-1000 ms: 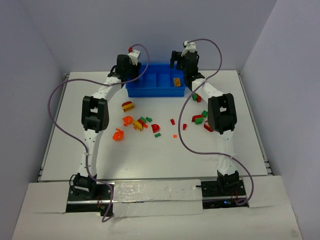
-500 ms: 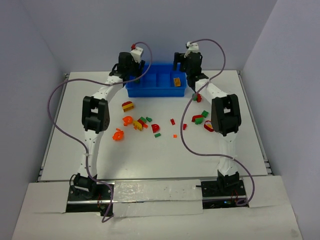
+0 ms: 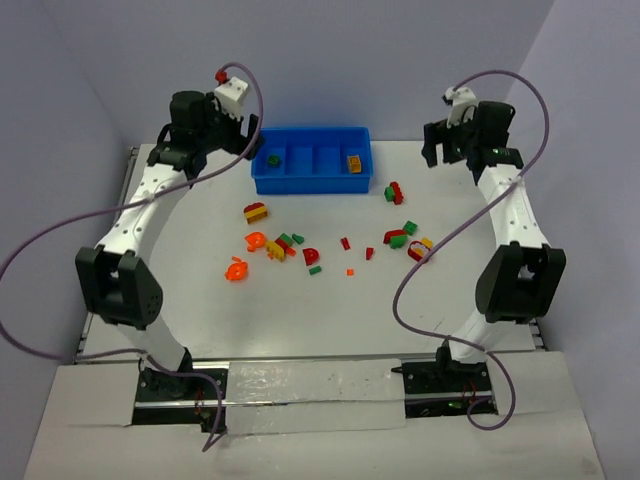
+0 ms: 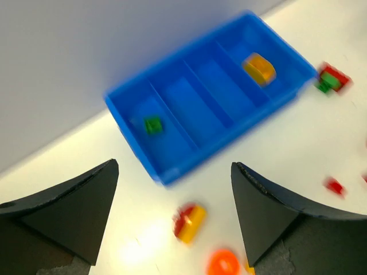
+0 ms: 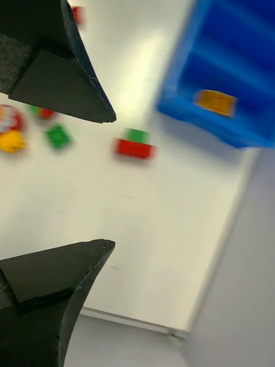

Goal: Sort the legos into containers by color

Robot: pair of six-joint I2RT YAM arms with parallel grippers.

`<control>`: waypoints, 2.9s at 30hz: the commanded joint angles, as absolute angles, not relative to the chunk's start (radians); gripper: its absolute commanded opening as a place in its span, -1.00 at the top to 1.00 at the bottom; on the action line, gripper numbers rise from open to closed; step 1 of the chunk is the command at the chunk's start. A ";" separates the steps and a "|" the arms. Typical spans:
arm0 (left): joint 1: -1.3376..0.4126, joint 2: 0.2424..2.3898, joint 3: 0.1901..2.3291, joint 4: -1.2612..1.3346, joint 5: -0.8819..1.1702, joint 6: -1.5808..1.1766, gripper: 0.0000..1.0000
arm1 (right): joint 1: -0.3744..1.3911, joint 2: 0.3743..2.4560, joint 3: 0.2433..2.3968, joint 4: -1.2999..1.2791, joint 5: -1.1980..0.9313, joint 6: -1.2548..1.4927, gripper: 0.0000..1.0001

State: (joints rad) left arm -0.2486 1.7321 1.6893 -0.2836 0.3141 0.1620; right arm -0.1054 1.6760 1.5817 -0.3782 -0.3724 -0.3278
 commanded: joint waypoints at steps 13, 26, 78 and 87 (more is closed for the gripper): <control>-0.249 1.534 1.362 -0.338 0.384 0.015 -0.66 | -0.052 1.626 1.273 -0.534 -0.245 -0.254 -0.51; -0.249 1.543 1.362 -0.351 0.391 0.042 -0.66 | -0.047 1.876 1.464 -0.672 -0.275 -0.630 -0.47; -0.121 1.578 1.353 -0.277 0.474 -0.061 -0.59 | 0.161 1.953 1.967 -0.685 -0.453 -0.467 1.00; -0.051 1.552 1.329 -0.225 0.495 -0.136 -0.59 | 0.441 2.176 2.152 -0.221 -0.320 -0.117 1.00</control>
